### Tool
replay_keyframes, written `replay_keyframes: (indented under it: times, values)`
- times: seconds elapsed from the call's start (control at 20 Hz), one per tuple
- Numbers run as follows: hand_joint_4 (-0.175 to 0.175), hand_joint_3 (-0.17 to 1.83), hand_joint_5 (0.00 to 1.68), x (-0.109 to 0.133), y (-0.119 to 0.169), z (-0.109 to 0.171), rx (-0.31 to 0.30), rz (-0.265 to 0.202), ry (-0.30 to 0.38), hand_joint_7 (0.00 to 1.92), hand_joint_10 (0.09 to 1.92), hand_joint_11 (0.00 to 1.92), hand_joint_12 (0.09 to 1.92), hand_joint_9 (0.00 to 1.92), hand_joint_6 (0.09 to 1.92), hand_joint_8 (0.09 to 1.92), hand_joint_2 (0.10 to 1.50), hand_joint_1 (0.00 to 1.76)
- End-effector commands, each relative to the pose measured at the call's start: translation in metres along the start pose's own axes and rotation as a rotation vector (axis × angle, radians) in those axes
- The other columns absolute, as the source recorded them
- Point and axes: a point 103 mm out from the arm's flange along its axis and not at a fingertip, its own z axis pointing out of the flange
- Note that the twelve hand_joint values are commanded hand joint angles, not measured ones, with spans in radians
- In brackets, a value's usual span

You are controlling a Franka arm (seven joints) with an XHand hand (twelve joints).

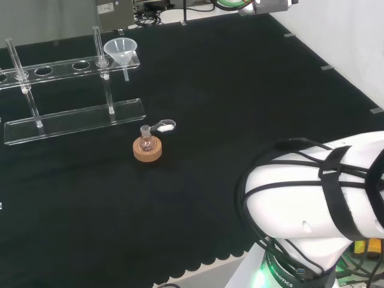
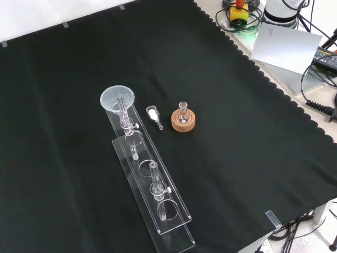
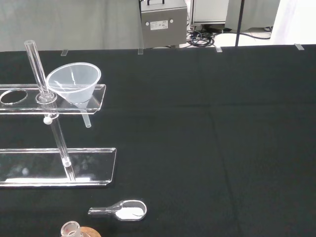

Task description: Pick up the funnel from the transparent funnel stand.

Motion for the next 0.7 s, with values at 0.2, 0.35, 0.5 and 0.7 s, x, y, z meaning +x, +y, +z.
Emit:
replay_keyframes:
  times: [0.2, 0.35, 0.5, 0.7]
  values:
    - [0.007, 0.47, 0.18, -0.003, 0.004, -0.001, -0.011, 0.000, -0.010, 0.01, 0.59, 0.00, 1.27, 0.09, 0.09, 0.37, 1.15, 0.00]
    - [0.008, 0.45, 0.19, -0.005, 0.009, 0.000, -0.006, 0.001, -0.006, 0.00, 0.59, 0.00, 1.27, 0.09, 0.09, 0.37, 1.16, 0.00]
    - [0.008, 0.45, 0.19, -0.010, 0.017, 0.002, 0.000, 0.008, -0.004, 0.00, 0.59, 0.00, 1.27, 0.09, 0.09, 0.38, 1.16, 0.00]
    - [0.008, 0.45, 0.19, -0.016, 0.032, 0.005, 0.003, 0.030, -0.001, 0.00, 0.59, 0.00, 1.27, 0.09, 0.09, 0.38, 1.17, 0.00]
